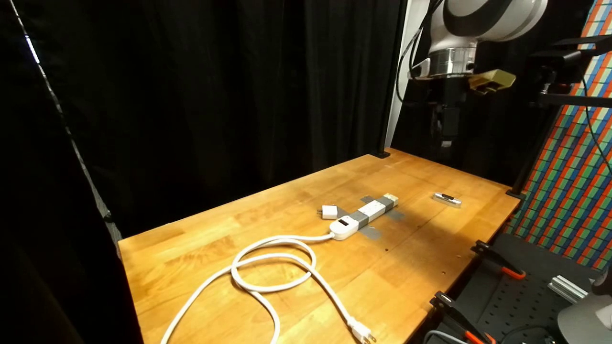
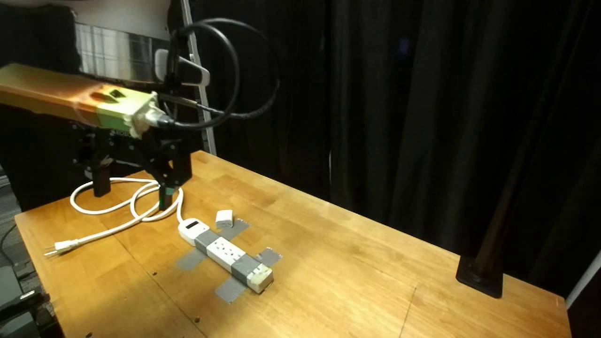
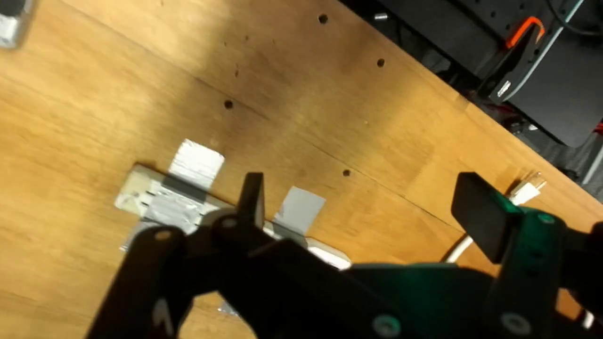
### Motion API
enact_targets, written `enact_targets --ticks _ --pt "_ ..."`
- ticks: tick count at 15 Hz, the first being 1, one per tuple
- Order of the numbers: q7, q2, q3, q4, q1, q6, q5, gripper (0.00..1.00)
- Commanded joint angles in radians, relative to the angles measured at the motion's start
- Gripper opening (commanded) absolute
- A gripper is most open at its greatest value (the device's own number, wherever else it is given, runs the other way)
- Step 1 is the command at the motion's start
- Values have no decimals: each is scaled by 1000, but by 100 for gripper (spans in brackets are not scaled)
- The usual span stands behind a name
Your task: Put the charging adaptor on the white extension cable
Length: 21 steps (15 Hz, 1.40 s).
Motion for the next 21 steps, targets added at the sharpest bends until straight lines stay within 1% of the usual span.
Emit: enact_targets --ticks 1,3,4,7,10,14,15,17,19,21 --pt "-220 111 0 15 35 101 171 100" --pt "-358 164 19 8 42 154 270 100" --pt "-426 190 32 12 44 163 316 100" --pt "-577 253 84 9 35 238 453 100" --pt "-674 320 146 9 31 408 587 100" --pt "-817 425 238 35 21 691 798 100" --pt "-857 453 228 46 49 740 852 100" --pt "-939 513 263 78 41 829 948 100" --pt "-1010 572 294 118 28 884 1026 100" --pt "-1070 617 320 164 9 884 1097 100"
